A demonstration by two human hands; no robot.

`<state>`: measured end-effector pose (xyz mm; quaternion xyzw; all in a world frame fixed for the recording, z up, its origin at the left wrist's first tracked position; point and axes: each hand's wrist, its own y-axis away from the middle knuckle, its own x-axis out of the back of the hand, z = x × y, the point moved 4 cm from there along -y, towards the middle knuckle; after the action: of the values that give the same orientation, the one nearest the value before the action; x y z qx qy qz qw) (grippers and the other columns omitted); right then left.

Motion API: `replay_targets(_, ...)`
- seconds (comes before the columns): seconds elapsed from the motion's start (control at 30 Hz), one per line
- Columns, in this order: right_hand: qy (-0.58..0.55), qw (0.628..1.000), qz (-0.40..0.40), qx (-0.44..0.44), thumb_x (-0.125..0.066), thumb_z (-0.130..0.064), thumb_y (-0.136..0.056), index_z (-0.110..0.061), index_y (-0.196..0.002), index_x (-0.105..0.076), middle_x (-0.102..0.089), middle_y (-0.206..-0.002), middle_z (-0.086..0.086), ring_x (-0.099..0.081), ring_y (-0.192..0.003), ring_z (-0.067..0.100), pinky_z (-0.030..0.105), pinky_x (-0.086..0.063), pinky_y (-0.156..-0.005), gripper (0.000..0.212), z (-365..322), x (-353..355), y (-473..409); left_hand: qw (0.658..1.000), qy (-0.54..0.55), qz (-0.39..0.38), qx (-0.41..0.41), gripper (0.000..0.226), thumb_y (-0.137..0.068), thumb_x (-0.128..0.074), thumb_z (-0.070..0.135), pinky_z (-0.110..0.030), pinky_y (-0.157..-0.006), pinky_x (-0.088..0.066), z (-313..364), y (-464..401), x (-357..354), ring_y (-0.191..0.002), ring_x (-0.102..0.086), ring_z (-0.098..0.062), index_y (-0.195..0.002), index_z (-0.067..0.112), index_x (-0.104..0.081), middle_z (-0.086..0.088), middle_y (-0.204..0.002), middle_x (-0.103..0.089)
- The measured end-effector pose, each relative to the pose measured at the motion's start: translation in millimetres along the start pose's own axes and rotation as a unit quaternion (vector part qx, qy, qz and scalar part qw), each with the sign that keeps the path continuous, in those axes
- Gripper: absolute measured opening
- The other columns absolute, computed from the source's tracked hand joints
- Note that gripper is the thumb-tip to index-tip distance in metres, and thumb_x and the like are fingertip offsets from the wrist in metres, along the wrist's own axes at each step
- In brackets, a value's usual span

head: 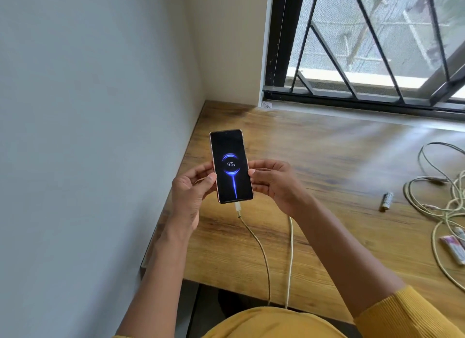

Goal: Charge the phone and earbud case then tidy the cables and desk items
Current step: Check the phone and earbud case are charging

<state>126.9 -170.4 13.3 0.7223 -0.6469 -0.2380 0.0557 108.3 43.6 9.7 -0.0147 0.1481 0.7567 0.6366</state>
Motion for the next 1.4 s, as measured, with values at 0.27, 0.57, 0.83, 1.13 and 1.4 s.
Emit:
replay_targets(0.27,0.085,0.993,0.080,-0.020,-0.062,0.011,-0.097,0.011,-0.111,-0.072,-0.076,-0.107,0.025,-0.074,-0.084,0.027,0.034,-0.063,-0.072,0.017,18,-5,-11,0.996,-0.072,0.041,0.036,0.029,-0.093,-0.074,-0.006,-0.025,-0.073,-0.063,-29,-18,8,-0.090,-0.078,-0.016,-0.107,0.019,-0.079,-0.007,-0.099,-0.082)
replay_targets(0.57,0.190,0.966,0.162,-0.061,-0.064,0.006,-0.085,-0.016,-0.087,-0.082,-0.080,-0.086,0.007,-0.078,-0.088,0.028,0.053,-0.064,-0.086,0.028,39,-5,-30,0.976,-0.194,0.068,0.072,0.033,-0.090,-0.076,-0.005,-0.033,-0.083,-0.065,-59,-39,21,-0.082,-0.077,-0.012,-0.118,0.012,-0.079,-0.001,-0.091,-0.082)
replay_targets(0.83,0.208,0.953,0.208,-0.070,-0.070,-0.001,-0.086,-0.019,-0.089,-0.080,-0.078,-0.093,0.011,-0.076,-0.093,0.030,0.052,-0.063,-0.088,0.020,48,-6,-33,0.948,-0.295,0.089,0.077,0.028,-0.089,-0.080,0.008,-0.040,-0.087,-0.066,-57,-44,20,-0.090,-0.078,-0.015,-0.109,0.028,-0.082,0.009,-0.092,-0.081)
replay_targets(1.13,0.295,0.927,0.225,-0.057,-0.063,0.000,-0.087,-0.019,-0.093,-0.082,-0.079,-0.095,0.007,-0.072,-0.099,0.029,0.046,-0.061,-0.090,0.028,41,-13,-31,0.925,-0.365,0.074,0.076,0.025,-0.089,-0.081,0.011,-0.033,-0.079,-0.067,-51,-49,16,-0.077,-0.078,-0.006,-0.110,0.026,-0.082,0.013,-0.087,-0.079)
replay_targets(1.4,0.360,0.910,0.203,-0.024,-0.057,0.003,-0.087,-0.012,-0.105,-0.081,-0.077,-0.098,0.009,-0.071,-0.099,0.028,0.035,-0.059,-0.082,0.033,38,-15,-25,0.920,-0.378,0.092,0.050,0.024,-0.089,-0.081,0.008,-0.033,-0.081,-0.066,-49,-44,11,-0.083,-0.077,-0.011,-0.109,0.021,-0.082,0.009,-0.088,-0.078)
